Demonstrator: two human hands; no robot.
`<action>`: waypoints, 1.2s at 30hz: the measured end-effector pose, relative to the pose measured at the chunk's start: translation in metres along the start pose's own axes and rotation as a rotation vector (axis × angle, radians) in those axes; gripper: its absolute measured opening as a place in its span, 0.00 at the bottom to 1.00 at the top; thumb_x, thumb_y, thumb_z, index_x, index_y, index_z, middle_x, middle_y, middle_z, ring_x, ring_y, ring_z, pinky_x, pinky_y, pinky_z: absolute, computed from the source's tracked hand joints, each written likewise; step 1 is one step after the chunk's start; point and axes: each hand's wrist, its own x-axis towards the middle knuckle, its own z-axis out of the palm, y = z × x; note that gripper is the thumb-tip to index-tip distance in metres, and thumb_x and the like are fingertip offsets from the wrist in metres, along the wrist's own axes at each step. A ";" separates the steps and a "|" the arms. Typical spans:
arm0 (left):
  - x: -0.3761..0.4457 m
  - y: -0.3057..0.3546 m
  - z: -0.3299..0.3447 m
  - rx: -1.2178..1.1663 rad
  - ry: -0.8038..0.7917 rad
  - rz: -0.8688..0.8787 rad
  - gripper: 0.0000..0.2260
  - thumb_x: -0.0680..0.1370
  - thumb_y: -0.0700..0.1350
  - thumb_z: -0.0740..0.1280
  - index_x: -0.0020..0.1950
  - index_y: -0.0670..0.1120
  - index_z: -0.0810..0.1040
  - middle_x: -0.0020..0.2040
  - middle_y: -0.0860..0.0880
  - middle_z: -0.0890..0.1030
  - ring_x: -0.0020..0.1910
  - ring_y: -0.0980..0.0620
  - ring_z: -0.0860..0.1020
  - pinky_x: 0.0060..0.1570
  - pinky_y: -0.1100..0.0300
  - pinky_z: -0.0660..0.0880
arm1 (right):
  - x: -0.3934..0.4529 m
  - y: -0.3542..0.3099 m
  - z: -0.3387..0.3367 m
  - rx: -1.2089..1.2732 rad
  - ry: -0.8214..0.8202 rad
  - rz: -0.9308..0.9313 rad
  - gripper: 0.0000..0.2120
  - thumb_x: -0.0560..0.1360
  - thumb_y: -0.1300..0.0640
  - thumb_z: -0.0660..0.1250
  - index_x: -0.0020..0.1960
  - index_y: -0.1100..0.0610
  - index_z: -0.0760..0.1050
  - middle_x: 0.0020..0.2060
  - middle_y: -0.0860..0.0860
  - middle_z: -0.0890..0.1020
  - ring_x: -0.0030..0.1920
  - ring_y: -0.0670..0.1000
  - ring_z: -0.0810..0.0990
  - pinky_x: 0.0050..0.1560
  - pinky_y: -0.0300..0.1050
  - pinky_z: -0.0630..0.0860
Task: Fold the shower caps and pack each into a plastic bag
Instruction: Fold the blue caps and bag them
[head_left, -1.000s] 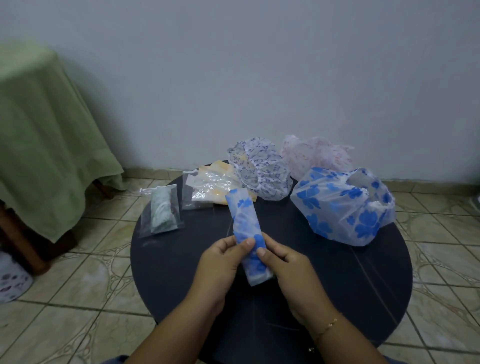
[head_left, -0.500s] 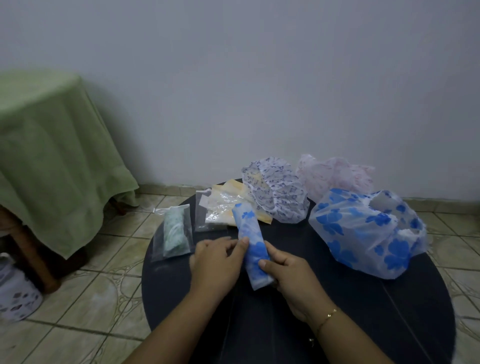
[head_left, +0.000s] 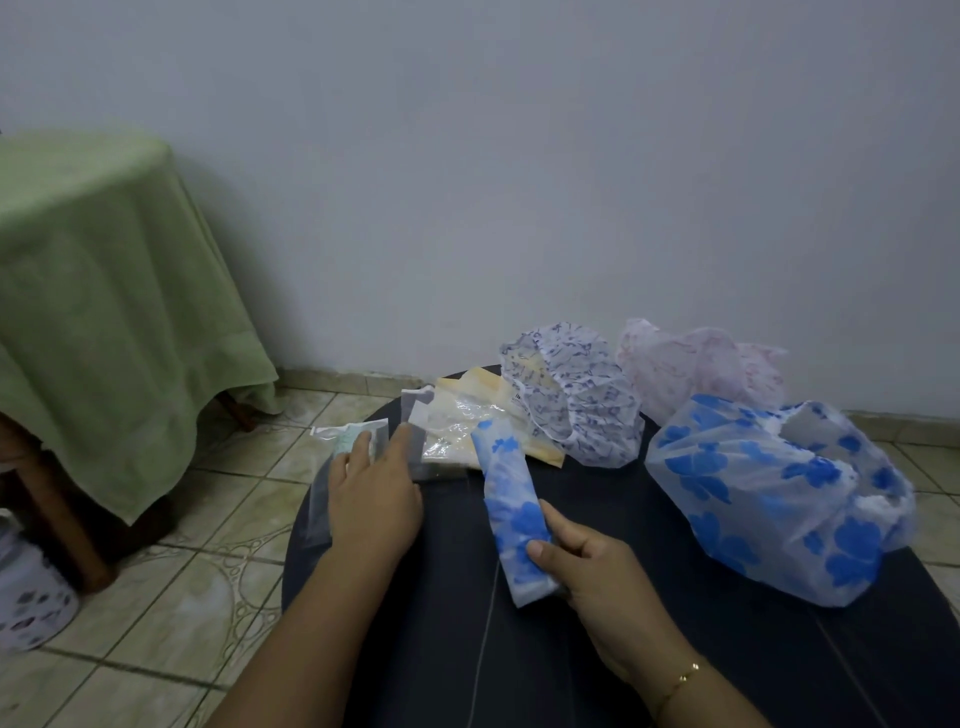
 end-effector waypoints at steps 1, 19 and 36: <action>0.001 -0.001 0.001 -0.009 0.016 -0.005 0.26 0.76 0.44 0.60 0.73 0.54 0.57 0.70 0.48 0.69 0.73 0.49 0.57 0.67 0.54 0.53 | 0.000 0.000 0.000 0.003 0.000 0.002 0.21 0.74 0.67 0.66 0.65 0.54 0.70 0.47 0.40 0.82 0.53 0.45 0.81 0.58 0.42 0.76; -0.029 -0.002 -0.020 -0.230 0.241 0.300 0.12 0.65 0.34 0.75 0.44 0.48 0.84 0.40 0.54 0.83 0.40 0.54 0.80 0.41 0.64 0.73 | -0.011 -0.002 -0.006 0.176 0.023 0.062 0.21 0.75 0.68 0.64 0.67 0.60 0.71 0.52 0.51 0.83 0.51 0.50 0.83 0.54 0.45 0.77; -0.128 0.007 -0.039 -0.261 -0.018 0.356 0.08 0.68 0.42 0.73 0.41 0.55 0.82 0.40 0.60 0.79 0.40 0.59 0.78 0.33 0.72 0.66 | -0.062 -0.017 -0.025 -0.265 0.130 0.051 0.22 0.76 0.59 0.67 0.69 0.57 0.69 0.54 0.48 0.80 0.34 0.49 0.73 0.31 0.39 0.72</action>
